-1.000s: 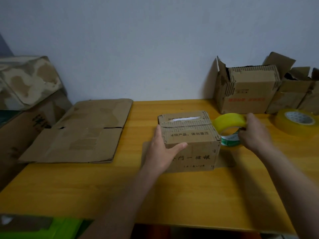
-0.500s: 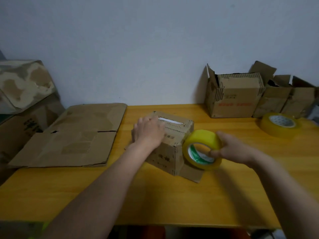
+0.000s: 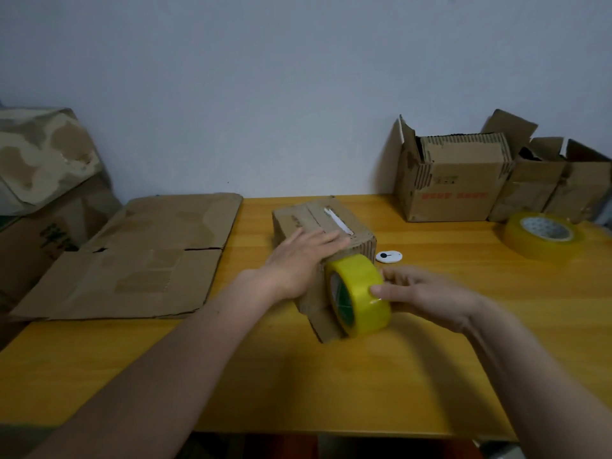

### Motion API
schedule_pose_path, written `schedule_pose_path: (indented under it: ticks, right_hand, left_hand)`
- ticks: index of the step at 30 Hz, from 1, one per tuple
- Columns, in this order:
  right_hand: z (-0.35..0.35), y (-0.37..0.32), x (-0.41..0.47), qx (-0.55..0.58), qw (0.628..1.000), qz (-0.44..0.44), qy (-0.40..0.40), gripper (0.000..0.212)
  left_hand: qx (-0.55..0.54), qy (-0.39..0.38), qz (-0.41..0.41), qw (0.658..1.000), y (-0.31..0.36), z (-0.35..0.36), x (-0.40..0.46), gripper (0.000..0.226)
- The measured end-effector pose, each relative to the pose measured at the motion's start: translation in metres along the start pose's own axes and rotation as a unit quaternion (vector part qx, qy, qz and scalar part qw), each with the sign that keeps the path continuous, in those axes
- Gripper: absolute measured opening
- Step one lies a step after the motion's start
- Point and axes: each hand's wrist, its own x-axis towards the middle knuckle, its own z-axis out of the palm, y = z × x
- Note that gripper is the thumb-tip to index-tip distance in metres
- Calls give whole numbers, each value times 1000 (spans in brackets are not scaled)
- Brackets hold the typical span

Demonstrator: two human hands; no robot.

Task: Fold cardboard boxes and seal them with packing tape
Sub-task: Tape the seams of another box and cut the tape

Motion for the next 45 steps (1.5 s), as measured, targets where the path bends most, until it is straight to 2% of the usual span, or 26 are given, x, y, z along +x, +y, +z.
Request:
schedule_pose_path:
  ticks: [2, 5, 9, 13, 18, 20, 24, 26, 28, 30, 32, 33, 35, 37, 39, 42, 45]
  right_hand:
    - [7, 2, 8, 8, 1000, -5, -29, 82]
    - [9, 1, 15, 38, 998, -13, -52, 75]
    - [5, -1, 23, 47, 994, -1, -98, 57]
    - [4, -6, 30, 50, 991, 11, -120, 52]
    - [5, 8, 26, 83, 982, 63, -156, 35]
    - [8, 15, 27, 111, 982, 61, -142, 37]
    - [0, 15, 29, 92, 984, 59, -139, 64]
    - [-11, 12, 28, 63, 991, 69, -91, 55]
    - [-23, 15, 33, 19, 995, 84, 41, 42]
    - [-35, 25, 53, -32, 976, 98, 190, 30]
    - [-46, 40, 82, -162, 934, 116, 296, 20]
    - [-52, 48, 95, -243, 908, 123, 317, 24]
    - [-59, 58, 115, -360, 873, 119, 306, 36]
    - [-62, 62, 126, -426, 855, 100, 279, 39]
    - [-64, 65, 131, -468, 837, 88, 270, 33]
    - [-66, 63, 133, -438, 845, 82, 295, 27]
    - [-69, 60, 120, -307, 881, 104, 346, 26]
  left_hand:
    - [-72, 0, -15, 997, -8, -1, 4, 62]
    - [-110, 10, -29, 993, -16, 2, 9, 45]
    - [-121, 52, -34, 991, -18, 9, 13, 45]
    - [-113, 48, -15, 992, -23, 9, 20, 48]
    - [-121, 54, -29, 991, -24, 11, 22, 60]
    - [-133, 76, -38, 987, -21, 13, 22, 64]
    - [-129, 137, -32, 982, -21, 22, 19, 80]
    - [-124, 161, -28, 979, -23, 26, 19, 85]
    - [-123, 175, -30, 976, -23, 28, 20, 86]
    - [-128, 178, -30, 975, -23, 29, 22, 87]
    - [-128, 184, -26, 974, -25, 30, 24, 87]
    - [-127, 188, -23, 974, -25, 31, 24, 86]
    - [-127, 191, -22, 973, -27, 32, 25, 86]
    - [-133, 186, -27, 973, -26, 32, 24, 87]
    - [-137, 184, -30, 973, -25, 31, 24, 87]
    - [-136, 183, -31, 973, -24, 30, 23, 87]
    - [-134, 176, -35, 975, -23, 30, 23, 87]
